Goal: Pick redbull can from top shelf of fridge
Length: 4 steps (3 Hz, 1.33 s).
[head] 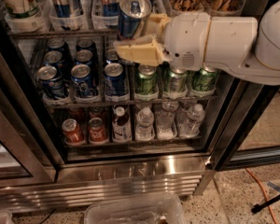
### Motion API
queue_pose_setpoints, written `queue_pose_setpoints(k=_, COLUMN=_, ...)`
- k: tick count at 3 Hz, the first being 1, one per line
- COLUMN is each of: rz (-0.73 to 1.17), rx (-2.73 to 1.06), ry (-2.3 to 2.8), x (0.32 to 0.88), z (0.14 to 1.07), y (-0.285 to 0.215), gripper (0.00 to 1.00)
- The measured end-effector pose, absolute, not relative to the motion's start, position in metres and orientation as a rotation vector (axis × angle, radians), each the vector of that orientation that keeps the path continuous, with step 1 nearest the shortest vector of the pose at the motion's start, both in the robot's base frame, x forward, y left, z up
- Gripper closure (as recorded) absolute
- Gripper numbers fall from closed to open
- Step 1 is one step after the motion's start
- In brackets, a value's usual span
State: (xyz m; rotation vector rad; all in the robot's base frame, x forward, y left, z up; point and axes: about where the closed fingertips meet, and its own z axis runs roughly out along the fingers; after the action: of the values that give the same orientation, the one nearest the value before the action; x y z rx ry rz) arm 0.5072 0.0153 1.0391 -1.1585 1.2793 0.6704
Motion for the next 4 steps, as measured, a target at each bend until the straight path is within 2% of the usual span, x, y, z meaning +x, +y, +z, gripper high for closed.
queue_pose_setpoints(k=4, rz=0.703, rx=-1.114, ry=1.485, x=0.447, z=0.947, y=0.006, gripper=1.0)
